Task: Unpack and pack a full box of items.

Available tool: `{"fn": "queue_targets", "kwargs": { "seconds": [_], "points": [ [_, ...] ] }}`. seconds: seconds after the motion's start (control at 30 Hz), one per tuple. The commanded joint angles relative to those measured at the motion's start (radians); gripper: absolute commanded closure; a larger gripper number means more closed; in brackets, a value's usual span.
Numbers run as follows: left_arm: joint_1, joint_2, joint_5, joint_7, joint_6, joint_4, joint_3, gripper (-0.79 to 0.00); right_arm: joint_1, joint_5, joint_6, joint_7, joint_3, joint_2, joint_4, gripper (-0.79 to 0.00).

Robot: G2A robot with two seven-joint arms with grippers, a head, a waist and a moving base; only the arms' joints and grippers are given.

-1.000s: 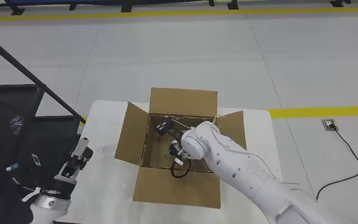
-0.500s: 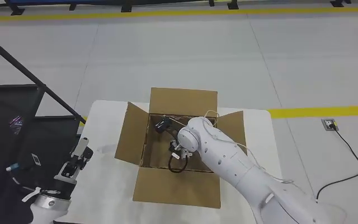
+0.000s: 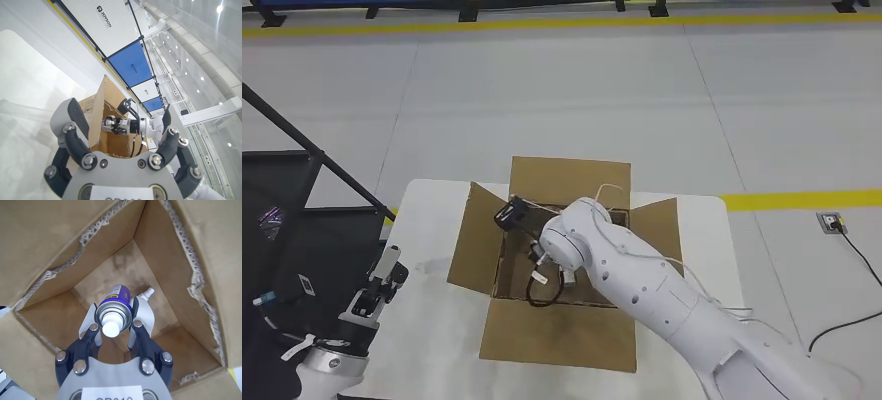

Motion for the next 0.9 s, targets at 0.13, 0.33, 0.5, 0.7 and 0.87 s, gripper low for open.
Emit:
{"fn": "queue_targets", "kwargs": {
  "seconds": [0.13,0.33,0.5,0.7,0.87],
  "points": [
    [0.000,0.000,0.000,0.000,0.000,0.000,0.000,-0.785,-0.224,-0.277,0.124,0.187,0.172,0.118,-0.509,0.000],
    [0.000,0.000,0.000,0.000,0.000,0.000,0.000,-0.785,-0.551,-0.613,0.199,0.309,0.422,0.208,-0.974,0.000],
    [0.000,0.000,0.000,0.000,0.000,0.000,0.000,-0.785,-0.781,-0.828,0.259,0.332,0.611,0.240,-1.176,0.000],
    [0.000,0.000,0.000,0.000,0.000,0.000,0.000,-0.785,-0.869,-0.837,0.262,0.328,0.737,0.244,-1.163,0.000],
    [0.000,0.000,0.000,0.000,0.000,0.000,0.000,-0.785,-0.846,-0.764,0.240,0.307,0.767,0.238,-1.072,0.000]
  ]
}}
